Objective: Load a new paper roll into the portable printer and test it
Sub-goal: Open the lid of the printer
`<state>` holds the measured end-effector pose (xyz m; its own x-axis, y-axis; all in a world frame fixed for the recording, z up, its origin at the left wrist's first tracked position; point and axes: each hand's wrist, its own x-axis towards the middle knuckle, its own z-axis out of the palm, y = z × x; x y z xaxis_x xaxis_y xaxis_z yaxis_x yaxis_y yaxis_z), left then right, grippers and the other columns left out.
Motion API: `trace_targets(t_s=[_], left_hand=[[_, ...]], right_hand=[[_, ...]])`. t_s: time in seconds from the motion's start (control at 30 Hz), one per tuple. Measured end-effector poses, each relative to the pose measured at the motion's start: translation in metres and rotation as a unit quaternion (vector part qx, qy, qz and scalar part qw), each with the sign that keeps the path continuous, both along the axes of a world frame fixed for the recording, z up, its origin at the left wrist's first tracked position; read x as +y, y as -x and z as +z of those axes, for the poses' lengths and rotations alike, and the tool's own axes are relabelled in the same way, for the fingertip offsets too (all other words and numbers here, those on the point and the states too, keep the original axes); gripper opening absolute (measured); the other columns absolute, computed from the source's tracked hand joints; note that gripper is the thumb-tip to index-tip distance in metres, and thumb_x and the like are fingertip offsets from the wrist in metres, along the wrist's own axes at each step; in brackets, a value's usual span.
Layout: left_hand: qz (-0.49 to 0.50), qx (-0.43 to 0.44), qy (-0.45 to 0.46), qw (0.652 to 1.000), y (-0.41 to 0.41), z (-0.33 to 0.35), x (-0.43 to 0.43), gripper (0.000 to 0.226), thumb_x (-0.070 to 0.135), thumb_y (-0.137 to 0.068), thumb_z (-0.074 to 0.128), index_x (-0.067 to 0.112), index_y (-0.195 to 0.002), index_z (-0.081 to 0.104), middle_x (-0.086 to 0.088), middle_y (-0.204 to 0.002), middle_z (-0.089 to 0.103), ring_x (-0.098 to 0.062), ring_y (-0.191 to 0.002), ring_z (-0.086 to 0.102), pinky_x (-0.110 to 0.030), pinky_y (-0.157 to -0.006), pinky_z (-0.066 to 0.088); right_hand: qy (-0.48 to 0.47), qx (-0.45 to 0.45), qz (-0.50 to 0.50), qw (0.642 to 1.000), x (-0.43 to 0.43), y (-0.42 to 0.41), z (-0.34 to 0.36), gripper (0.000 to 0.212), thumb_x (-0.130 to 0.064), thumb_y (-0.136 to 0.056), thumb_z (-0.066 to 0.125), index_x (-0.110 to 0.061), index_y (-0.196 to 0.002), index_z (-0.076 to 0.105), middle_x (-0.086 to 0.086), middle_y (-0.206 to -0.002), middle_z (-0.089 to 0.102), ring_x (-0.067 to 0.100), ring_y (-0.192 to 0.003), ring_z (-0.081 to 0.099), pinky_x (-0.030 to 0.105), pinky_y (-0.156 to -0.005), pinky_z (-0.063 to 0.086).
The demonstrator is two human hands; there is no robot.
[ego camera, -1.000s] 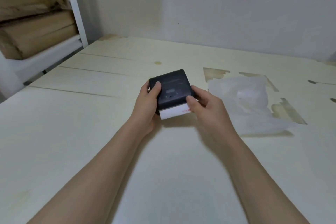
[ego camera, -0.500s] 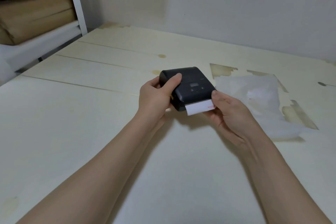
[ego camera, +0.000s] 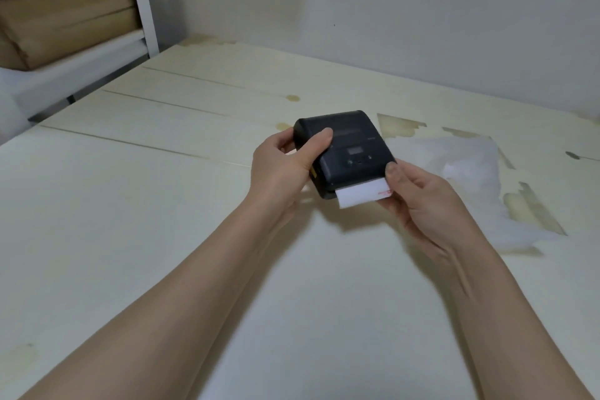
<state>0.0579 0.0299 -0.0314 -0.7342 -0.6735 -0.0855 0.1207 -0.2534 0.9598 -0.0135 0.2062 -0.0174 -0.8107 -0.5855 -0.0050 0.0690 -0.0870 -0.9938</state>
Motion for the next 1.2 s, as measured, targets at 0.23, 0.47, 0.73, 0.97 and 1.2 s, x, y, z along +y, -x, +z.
trace_targets(t_s=[0.23, 0.47, 0.73, 0.97, 1.2], left_hand=[[-0.047, -0.077, 0.106, 0.990, -0.010, -0.006, -0.013, 0.082, 0.037, -0.079, 0.080, 0.024, -0.148, 0.038, 0.004, -0.135, 0.061, -0.015, -0.127, 0.056, -0.032, -0.108, 0.041], [-0.054, -0.107, 0.198, 0.973, -0.006, -0.006, -0.007, 0.065, 0.039, -0.087, 0.071, 0.025, -0.143, 0.042, 0.003, -0.137, 0.056, -0.014, -0.118, 0.058, -0.027, -0.094, 0.046], [-0.270, -0.185, 0.386, 0.862, -0.027, 0.005, -0.033, 0.121, 0.034, -0.067, 0.089, 0.030, -0.157, 0.009, 0.022, -0.157, 0.014, 0.000, -0.140, 0.027, -0.031, -0.119, 0.028], [-0.197, -0.126, 0.308, 0.922, -0.027, 0.013, -0.034, 0.103, 0.040, -0.062, 0.089, 0.039, -0.150, 0.035, 0.013, -0.137, 0.055, -0.006, -0.128, 0.050, -0.028, -0.103, 0.042], [-0.106, -0.124, 0.209, 0.964, -0.009, 0.020, -0.016, 0.040, 0.076, -0.082, 0.049, 0.039, -0.093, 0.061, 0.023, -0.102, 0.061, 0.006, -0.094, 0.055, -0.030, -0.093, 0.047]], right_hand=[[-0.199, 0.191, -0.046, 0.960, 0.003, -0.011, -0.006, 0.028, -0.019, -0.095, 0.057, -0.033, -0.116, 0.071, -0.018, -0.100, 0.077, 0.000, -0.097, 0.069, 0.023, -0.090, 0.051], [-0.321, 0.280, -0.070, 0.902, -0.001, -0.011, -0.006, 0.022, -0.025, -0.095, 0.057, -0.026, -0.109, 0.074, -0.005, -0.108, 0.070, 0.014, -0.095, 0.064, 0.028, -0.080, 0.047], [-0.361, 0.304, -0.075, 0.878, 0.001, -0.009, -0.003, 0.025, -0.031, -0.095, 0.056, -0.022, -0.111, 0.073, -0.003, -0.105, 0.073, 0.015, -0.094, 0.063, 0.025, -0.077, 0.044], [-0.239, 0.238, -0.132, 0.932, 0.007, -0.002, 0.000, 0.058, -0.050, -0.097, 0.041, 0.001, -0.096, 0.069, 0.021, -0.096, 0.072, 0.037, -0.093, 0.066, 0.045, -0.082, 0.054], [-0.233, 0.242, -0.108, 0.936, 0.002, -0.010, -0.001, 0.035, -0.047, -0.096, 0.048, -0.025, -0.114, 0.068, -0.001, -0.102, 0.072, 0.020, -0.098, 0.066, 0.025, -0.083, 0.051]])
